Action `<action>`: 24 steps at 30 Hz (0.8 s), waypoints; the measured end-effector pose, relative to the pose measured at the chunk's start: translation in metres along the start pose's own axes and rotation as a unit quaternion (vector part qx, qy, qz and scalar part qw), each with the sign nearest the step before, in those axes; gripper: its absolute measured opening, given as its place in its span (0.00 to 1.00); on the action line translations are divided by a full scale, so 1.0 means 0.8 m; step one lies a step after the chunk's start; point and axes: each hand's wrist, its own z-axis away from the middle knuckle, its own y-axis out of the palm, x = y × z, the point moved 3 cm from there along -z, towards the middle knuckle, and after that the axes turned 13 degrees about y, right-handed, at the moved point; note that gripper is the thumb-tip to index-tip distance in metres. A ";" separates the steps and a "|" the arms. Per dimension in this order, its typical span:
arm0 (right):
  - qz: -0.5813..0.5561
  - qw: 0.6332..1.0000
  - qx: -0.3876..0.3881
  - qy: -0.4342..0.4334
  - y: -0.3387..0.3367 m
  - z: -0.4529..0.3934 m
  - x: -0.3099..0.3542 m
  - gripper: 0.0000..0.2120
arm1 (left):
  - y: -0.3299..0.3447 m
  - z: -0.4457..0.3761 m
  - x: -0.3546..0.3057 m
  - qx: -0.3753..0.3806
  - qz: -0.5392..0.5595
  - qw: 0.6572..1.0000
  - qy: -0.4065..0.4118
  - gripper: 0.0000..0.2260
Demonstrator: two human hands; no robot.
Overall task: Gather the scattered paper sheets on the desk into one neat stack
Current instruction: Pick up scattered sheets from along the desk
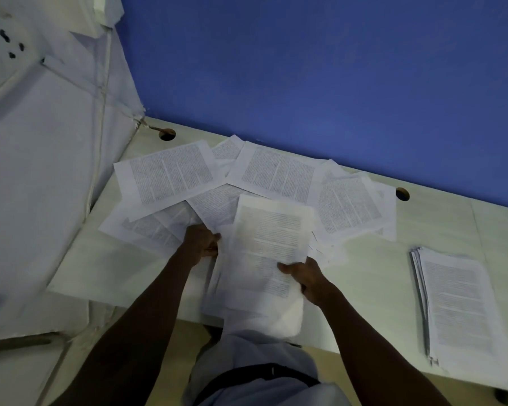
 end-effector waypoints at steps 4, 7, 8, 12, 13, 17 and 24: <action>-0.029 0.999 0.013 -0.007 -0.018 0.002 0.004 0.33 | -0.007 -0.001 -0.002 -0.022 0.084 0.996 -0.011 0.04; -0.048 0.997 0.058 0.004 -0.022 0.007 -0.002 0.32 | 0.002 0.002 -0.002 0.030 0.130 0.991 0.020 0.19; -0.059 0.995 0.078 0.006 -0.022 0.008 -0.004 0.30 | 0.007 0.002 -0.001 0.040 0.133 0.990 0.031 0.21; -0.102 0.986 0.134 0.019 -0.027 0.014 -0.008 0.21 | 0.031 0.007 -0.007 0.003 0.166 0.986 0.034 0.15; -0.118 0.984 0.134 0.018 -0.032 0.014 -0.008 0.21 | 0.032 0.006 -0.008 -0.021 0.166 0.985 0.033 0.14; -0.198 0.976 0.095 -0.002 -0.063 0.008 -0.015 0.30 | 0.027 -0.002 0.000 0.012 0.110 0.993 0.046 0.16; -0.202 0.978 0.054 -0.002 -0.075 0.004 -0.021 0.38 | 0.029 0.024 -0.002 0.286 -0.175 0.942 0.024 0.13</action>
